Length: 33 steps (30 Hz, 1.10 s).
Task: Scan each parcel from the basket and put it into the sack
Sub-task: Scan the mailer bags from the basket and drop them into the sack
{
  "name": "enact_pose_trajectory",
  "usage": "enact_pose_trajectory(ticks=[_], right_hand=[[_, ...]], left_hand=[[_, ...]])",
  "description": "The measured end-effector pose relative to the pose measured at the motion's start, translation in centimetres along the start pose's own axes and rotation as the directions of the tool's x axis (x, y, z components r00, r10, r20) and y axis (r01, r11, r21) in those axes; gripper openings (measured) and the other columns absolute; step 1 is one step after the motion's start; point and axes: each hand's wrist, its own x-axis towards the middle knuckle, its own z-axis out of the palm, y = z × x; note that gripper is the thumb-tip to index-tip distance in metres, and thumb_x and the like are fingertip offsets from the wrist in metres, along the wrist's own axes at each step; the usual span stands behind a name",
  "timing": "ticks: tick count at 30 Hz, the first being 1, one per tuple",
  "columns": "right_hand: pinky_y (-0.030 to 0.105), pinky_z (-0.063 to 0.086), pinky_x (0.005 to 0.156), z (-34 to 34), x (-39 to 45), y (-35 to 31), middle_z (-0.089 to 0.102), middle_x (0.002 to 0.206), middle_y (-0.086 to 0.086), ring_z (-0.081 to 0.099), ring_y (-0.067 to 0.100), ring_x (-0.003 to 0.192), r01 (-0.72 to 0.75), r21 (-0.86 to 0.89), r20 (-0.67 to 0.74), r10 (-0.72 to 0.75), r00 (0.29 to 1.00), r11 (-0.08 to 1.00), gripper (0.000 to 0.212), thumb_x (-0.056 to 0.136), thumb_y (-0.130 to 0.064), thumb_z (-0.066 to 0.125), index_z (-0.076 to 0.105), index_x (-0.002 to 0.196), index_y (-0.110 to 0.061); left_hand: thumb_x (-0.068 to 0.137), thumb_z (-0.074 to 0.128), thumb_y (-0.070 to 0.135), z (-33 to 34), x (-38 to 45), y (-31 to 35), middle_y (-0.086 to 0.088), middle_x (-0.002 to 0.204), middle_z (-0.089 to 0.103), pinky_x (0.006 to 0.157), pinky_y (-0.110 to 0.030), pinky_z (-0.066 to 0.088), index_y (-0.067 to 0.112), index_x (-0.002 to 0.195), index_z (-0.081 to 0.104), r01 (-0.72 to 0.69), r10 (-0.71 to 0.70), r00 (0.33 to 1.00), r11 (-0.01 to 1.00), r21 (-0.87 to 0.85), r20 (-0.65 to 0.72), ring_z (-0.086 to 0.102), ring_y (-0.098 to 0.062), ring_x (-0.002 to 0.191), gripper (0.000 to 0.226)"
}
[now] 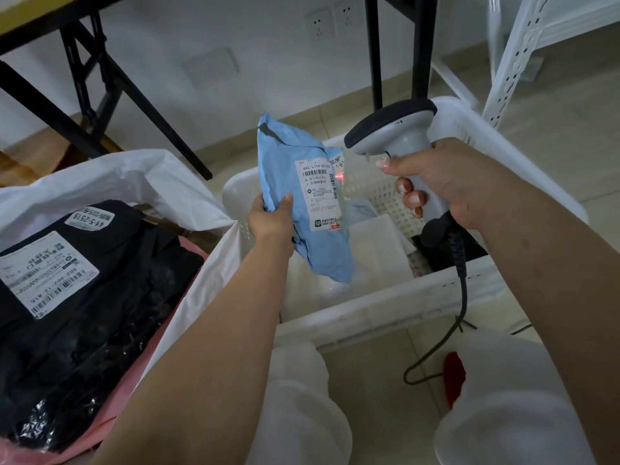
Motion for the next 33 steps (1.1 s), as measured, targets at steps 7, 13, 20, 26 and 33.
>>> enact_pose_trajectory(ticks=[7, 13, 20, 26, 33], right_hand=[[0.021, 0.038, 0.041, -0.2, 0.0, 0.0, 0.049, 0.061, 0.001, 0.037, 0.009, 0.041, -0.001, 0.01, -0.01, 0.001, 1.0, 1.0, 0.018, 0.09, -0.021, 0.069, 0.057, 0.084, -0.008], [0.019, 0.038, 0.04, -0.4, 0.2, 0.2, 0.049, 0.059, 0.0, 0.037, 0.01, 0.042, 0.004, -0.008, -0.006, -0.004, 1.0, 1.0, 0.02, 0.089, -0.024, 0.07, 0.057, 0.083, -0.01], [0.02, 0.039, 0.041, -0.1, 0.3, 0.0, 0.051, 0.057, -0.001, 0.039, 0.008, 0.039, 0.06, 0.07, -0.031, -0.058, 0.998, 0.996, 0.019, 0.088, -0.024, 0.071, 0.057, 0.082, -0.013], [0.019, 0.038, 0.045, 1.9, -0.6, -0.5, 0.049, 0.058, -0.002, 0.039, 0.008, 0.041, 0.182, 0.242, -0.092, -0.164, 0.982, 0.953, 0.018, 0.09, -0.024, 0.067, 0.055, 0.079, -0.016], [0.022, 0.039, 0.044, 6.0, -2.2, 0.2, 0.049, 0.057, 0.0, 0.04, 0.011, 0.039, 0.132, 0.248, 0.003, -0.137, 0.991, 0.96, 0.02, 0.091, -0.024, 0.068, 0.054, 0.079, -0.015]], left_hand=[[0.09, 0.07, 0.021, 0.0, -0.2, 0.1, -0.003, 0.107, 0.071, 0.087, -0.046, 0.058, 0.016, 0.114, 0.062, 0.009, -0.009, 1.0, 1.0, 0.027, -0.013, 0.069, -0.025, 0.095, 0.026], [0.09, 0.069, 0.019, 0.2, -0.2, 0.0, -0.004, 0.105, 0.071, 0.085, -0.046, 0.058, 0.018, 0.108, 0.061, 0.029, -0.029, 1.0, 0.999, 0.016, -0.005, 0.069, -0.025, 0.093, 0.019], [0.093, 0.065, 0.019, 0.9, -2.3, 1.3, 0.0, 0.103, 0.069, 0.085, -0.041, 0.058, 0.021, 0.108, 0.057, -0.004, 0.005, 1.0, 0.998, -0.063, 0.02, 0.068, -0.022, 0.094, 0.017], [0.094, 0.064, 0.016, -2.1, -6.4, 6.5, 0.001, 0.135, 0.052, 0.103, -0.035, 0.048, 0.017, 0.148, 0.031, -0.339, 0.338, 0.941, 0.935, -0.105, -0.026, 0.056, -0.016, 0.119, 0.063], [0.096, 0.061, 0.019, -16.1, -7.5, 12.8, 0.006, 0.128, 0.053, 0.1, -0.038, 0.051, 0.022, 0.146, 0.031, -0.526, 0.522, 0.83, 0.85, 0.031, -0.196, 0.058, -0.015, 0.116, 0.059]])
